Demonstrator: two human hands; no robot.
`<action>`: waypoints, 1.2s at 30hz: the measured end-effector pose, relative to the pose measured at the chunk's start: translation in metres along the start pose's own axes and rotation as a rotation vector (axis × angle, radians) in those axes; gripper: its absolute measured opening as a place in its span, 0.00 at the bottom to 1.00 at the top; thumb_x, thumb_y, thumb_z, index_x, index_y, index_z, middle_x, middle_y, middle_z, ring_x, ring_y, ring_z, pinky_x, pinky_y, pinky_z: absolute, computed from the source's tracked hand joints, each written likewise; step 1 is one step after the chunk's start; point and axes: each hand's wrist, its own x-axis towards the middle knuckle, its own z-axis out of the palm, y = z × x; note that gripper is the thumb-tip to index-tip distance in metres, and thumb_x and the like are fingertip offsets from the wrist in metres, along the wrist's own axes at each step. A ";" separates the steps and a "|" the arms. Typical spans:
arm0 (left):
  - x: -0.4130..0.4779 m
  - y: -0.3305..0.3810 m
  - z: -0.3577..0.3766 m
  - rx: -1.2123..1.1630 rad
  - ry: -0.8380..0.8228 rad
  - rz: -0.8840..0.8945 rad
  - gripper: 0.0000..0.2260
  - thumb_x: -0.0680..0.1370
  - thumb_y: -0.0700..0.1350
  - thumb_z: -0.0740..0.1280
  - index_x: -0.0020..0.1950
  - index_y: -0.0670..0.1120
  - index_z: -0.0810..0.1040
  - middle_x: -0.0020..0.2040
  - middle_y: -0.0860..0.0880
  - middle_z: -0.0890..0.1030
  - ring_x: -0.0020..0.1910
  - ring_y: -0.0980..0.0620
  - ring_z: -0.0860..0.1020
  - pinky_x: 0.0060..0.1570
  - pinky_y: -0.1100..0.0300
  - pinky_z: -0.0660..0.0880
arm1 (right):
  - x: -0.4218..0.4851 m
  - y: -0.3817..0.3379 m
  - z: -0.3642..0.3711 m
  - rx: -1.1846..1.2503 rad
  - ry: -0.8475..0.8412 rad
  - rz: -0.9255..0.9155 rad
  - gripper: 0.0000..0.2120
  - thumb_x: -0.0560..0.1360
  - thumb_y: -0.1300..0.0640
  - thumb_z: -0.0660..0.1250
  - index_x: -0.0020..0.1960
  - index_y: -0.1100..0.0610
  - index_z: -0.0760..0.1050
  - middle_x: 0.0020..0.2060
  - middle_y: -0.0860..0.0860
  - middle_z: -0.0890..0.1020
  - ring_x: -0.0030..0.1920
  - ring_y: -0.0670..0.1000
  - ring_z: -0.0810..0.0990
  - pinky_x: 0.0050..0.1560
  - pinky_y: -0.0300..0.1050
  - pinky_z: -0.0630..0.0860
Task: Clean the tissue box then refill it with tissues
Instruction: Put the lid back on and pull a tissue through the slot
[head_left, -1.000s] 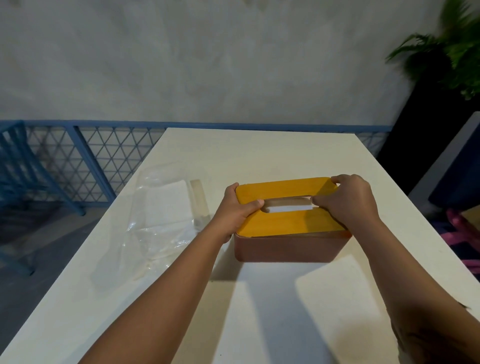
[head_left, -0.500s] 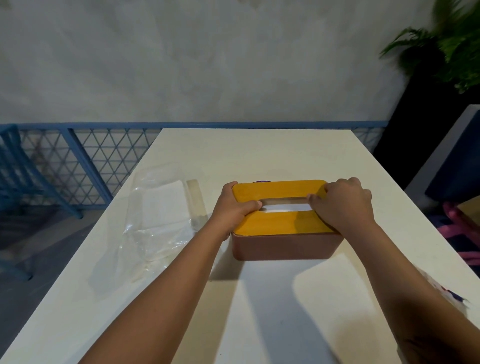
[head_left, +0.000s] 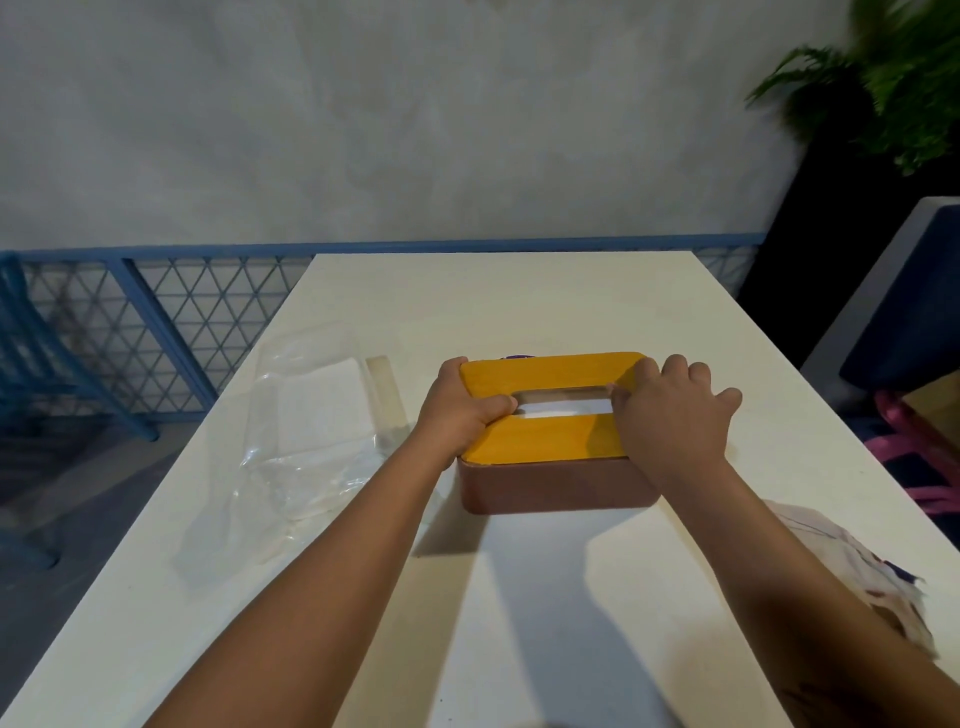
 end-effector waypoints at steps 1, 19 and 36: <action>0.000 0.000 0.000 0.008 0.002 0.001 0.35 0.72 0.49 0.72 0.73 0.47 0.58 0.67 0.45 0.69 0.61 0.45 0.71 0.54 0.55 0.70 | 0.000 0.000 0.000 0.004 -0.009 0.002 0.18 0.80 0.48 0.53 0.59 0.59 0.71 0.54 0.57 0.75 0.57 0.59 0.71 0.54 0.54 0.65; -0.002 0.002 0.002 0.027 0.002 -0.080 0.38 0.72 0.50 0.71 0.76 0.49 0.53 0.71 0.46 0.66 0.65 0.44 0.69 0.60 0.53 0.70 | 0.023 -0.001 -0.015 0.231 -0.132 -0.476 0.13 0.76 0.55 0.62 0.58 0.48 0.77 0.59 0.50 0.73 0.61 0.53 0.68 0.56 0.49 0.64; 0.000 0.000 0.002 0.075 0.028 -0.071 0.38 0.72 0.50 0.71 0.76 0.51 0.52 0.72 0.46 0.65 0.65 0.45 0.68 0.56 0.57 0.67 | 0.064 -0.034 -0.012 -0.001 -0.239 -1.124 0.08 0.75 0.46 0.66 0.51 0.43 0.83 0.69 0.48 0.66 0.66 0.52 0.61 0.61 0.52 0.64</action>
